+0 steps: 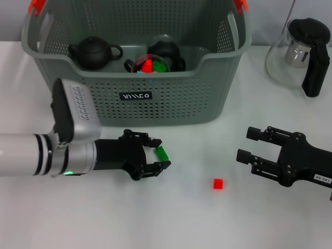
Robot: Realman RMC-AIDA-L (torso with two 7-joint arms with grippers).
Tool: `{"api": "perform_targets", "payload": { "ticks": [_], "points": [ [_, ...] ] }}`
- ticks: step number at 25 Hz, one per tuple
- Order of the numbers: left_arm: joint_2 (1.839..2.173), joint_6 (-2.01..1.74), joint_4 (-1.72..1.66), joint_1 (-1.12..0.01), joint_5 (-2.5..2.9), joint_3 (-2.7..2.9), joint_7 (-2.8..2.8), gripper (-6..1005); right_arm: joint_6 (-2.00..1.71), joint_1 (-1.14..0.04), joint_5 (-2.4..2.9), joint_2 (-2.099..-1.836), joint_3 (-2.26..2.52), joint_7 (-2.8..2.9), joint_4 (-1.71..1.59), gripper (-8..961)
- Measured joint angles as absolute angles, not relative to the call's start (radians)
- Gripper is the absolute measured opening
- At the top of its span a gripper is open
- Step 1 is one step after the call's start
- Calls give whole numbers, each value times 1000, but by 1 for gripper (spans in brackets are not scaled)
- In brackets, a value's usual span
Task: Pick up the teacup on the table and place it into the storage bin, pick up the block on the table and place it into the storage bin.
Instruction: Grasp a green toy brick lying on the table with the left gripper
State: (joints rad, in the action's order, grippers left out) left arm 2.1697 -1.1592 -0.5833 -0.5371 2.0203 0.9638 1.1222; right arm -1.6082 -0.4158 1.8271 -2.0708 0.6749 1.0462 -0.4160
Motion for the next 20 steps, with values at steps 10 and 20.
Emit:
{"api": "perform_targets", "payload": {
  "ticks": [10, 20],
  "points": [
    [2171, -1063, -541, -562, 2019, 1008, 1122, 533, -1610, -416, 1827, -2071, 675, 1048, -417, 684],
    [2171, -1061, -541, -573, 2013, 1017, 1120, 528, -1610, -416, 1827, -2071, 675, 1048, -416, 684]
  ]
}}
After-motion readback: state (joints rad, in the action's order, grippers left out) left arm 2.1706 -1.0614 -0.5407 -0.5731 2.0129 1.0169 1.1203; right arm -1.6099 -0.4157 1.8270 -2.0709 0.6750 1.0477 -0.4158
